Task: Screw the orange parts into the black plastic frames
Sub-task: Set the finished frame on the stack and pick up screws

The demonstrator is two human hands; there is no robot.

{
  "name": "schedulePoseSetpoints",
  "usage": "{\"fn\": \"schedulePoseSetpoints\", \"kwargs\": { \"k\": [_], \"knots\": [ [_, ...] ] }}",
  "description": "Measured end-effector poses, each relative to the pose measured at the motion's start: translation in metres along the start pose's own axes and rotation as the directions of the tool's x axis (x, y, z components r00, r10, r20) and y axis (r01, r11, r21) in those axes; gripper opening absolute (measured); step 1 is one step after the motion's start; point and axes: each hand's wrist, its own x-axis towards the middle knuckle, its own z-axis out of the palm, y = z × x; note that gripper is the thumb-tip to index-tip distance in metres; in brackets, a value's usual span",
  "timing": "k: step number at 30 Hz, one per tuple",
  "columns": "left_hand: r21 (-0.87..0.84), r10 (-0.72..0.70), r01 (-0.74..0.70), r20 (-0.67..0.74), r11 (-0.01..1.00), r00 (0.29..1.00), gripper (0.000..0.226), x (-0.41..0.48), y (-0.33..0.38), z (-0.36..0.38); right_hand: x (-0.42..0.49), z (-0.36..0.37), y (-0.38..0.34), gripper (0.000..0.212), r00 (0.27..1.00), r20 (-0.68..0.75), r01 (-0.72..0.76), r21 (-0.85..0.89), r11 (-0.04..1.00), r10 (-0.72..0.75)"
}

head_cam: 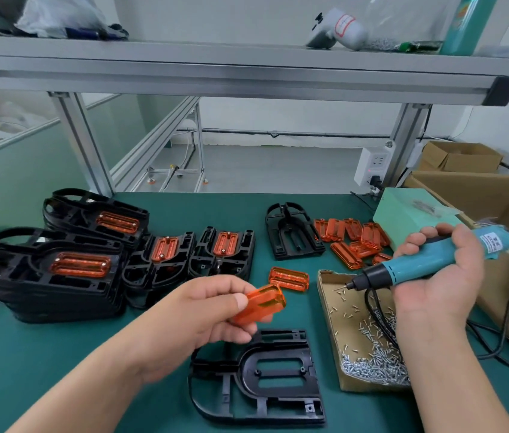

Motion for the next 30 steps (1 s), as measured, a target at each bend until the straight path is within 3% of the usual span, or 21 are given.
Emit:
{"fn": "schedulePoseSetpoints", "kwargs": {
  "k": [3,5,11,15,17,18,19,20,21,22,23,25,30],
  "knots": [
    [-0.261,-0.014,0.034,0.079,0.965,0.997,0.033,-0.013,-0.003,-0.003,-0.003,0.001,0.003,0.01,1.0,0.02,-0.005,-0.011,1.0,0.006],
    [-0.342,-0.022,0.05,0.086,0.938,0.996,0.035,-0.018,-0.004,-0.003,-0.005,0.0,0.004,0.01,0.999,0.041,-0.008,-0.026,1.0,0.009],
    [-0.458,-0.03,0.071,0.097,0.886,0.995,0.037,-0.025,-0.005,-0.006,-0.014,0.004,0.012,0.013,0.993,0.109,-0.029,-0.054,0.998,0.034],
    [-0.467,-0.028,0.078,0.113,0.881,0.993,0.019,-0.028,-0.004,-0.002,-0.026,0.007,0.018,0.014,0.984,0.163,-0.053,-0.091,0.994,0.068],
    [-0.276,-0.018,0.03,0.046,0.961,0.999,0.017,-0.027,-0.005,0.003,-0.031,0.01,0.02,0.014,0.979,0.185,-0.07,-0.113,0.991,0.09],
    [-0.042,0.013,-0.014,-0.042,0.999,0.999,0.019,-0.027,-0.008,0.006,-0.034,0.011,0.021,0.014,0.976,0.194,-0.077,-0.122,0.99,0.1],
    [0.255,0.077,-0.039,-0.138,0.966,0.987,0.02,-0.028,-0.012,0.01,-0.036,0.012,0.022,0.014,0.974,0.198,-0.083,-0.131,0.988,0.108],
    [0.541,0.181,-0.053,-0.186,0.839,0.966,0.025,-0.029,-0.016,0.014,-0.037,0.013,0.023,0.014,0.974,0.198,-0.088,-0.138,0.986,0.115],
    [0.739,0.285,-0.089,-0.144,0.668,0.948,0.028,-0.029,-0.019,0.018,-0.038,0.013,0.023,0.014,0.973,0.197,-0.093,-0.143,0.985,0.12],
    [0.836,0.357,-0.148,-0.06,0.528,0.932,0.03,-0.028,-0.021,0.022,-0.039,0.014,0.023,0.013,0.972,0.199,-0.096,-0.146,0.985,0.124],
    [0.86,0.377,-0.202,0.012,0.469,0.926,0.032,-0.028,-0.023,0.025,-0.039,0.014,0.022,0.013,0.971,0.201,-0.099,-0.146,0.984,0.127],
    [0.853,0.37,-0.251,0.074,0.457,0.926,0.036,-0.026,-0.027,0.031,-0.039,0.014,0.022,0.013,0.97,0.207,-0.103,-0.14,0.985,0.131],
    [0.862,0.361,-0.236,0.067,0.449,0.93,0.039,-0.025,-0.03,0.035,-0.04,0.014,0.021,0.012,0.969,0.203,-0.11,-0.141,0.984,0.138]
  ]
}}
